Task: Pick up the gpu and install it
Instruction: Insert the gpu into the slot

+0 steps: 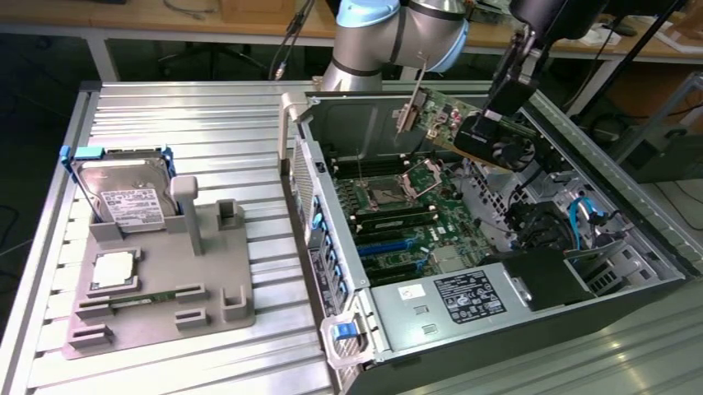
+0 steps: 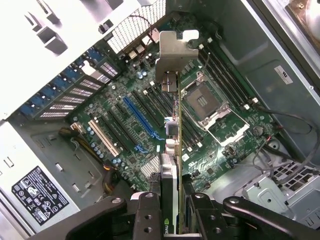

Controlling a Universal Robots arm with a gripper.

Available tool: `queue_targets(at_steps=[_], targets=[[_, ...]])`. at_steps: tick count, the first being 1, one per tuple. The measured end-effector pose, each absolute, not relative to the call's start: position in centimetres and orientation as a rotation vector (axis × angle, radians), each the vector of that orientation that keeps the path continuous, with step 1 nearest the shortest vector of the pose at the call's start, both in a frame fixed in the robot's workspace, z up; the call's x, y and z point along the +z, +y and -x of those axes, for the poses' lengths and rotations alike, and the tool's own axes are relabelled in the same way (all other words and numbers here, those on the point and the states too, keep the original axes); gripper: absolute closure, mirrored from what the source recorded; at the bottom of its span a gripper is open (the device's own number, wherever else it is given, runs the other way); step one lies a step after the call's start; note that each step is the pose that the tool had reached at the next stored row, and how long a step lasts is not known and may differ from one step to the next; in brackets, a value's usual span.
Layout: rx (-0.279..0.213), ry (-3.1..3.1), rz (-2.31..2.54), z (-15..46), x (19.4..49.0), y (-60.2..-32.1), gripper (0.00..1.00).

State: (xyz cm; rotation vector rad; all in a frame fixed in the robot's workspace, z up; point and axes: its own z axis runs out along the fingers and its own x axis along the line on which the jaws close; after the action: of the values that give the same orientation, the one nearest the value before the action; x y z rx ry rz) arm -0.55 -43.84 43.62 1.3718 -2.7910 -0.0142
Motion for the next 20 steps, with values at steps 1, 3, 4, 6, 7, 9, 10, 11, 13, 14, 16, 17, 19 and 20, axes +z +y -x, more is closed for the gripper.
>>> queue_targets(at_steps=[1,3,4,6,7,9,10,11,13,14,16,17,19,20], targets=[[-0.014,-2.786,-1.382,0.55,43.62,-43.84,0.73],[-0.014,-2.776,-1.401,0.55,43.63,-43.84,0.73],[-0.013,-2.770,-1.413,0.55,43.63,-43.83,0.73],[-0.013,-2.759,-1.434,0.55,43.62,-43.84,0.73],[-0.013,-2.754,-1.444,0.55,43.62,-43.83,0.73],[-0.013,-2.745,-1.461,0.55,43.62,-43.84,0.73],[-0.012,-2.741,-1.469,0.55,43.62,-43.84,0.73],[-0.012,-2.736,-1.478,0.55,43.62,-43.84,0.73],[-0.012,-2.727,-1.495,0.55,43.63,-43.83,0.73],[-0.012,-2.722,-1.503,0.55,43.63,-43.83,0.73],[-0.012,-2.713,-1.520,0.55,43.62,-43.84,0.73],[-0.011,-2.707,-1.530,0.55,43.63,-43.84,0.73],[-0.011,-2.693,-1.554,0.55,43.63,-43.84,0.73],[-0.011,-2.688,-1.563,0.55,43.63,-43.84,0.73]])
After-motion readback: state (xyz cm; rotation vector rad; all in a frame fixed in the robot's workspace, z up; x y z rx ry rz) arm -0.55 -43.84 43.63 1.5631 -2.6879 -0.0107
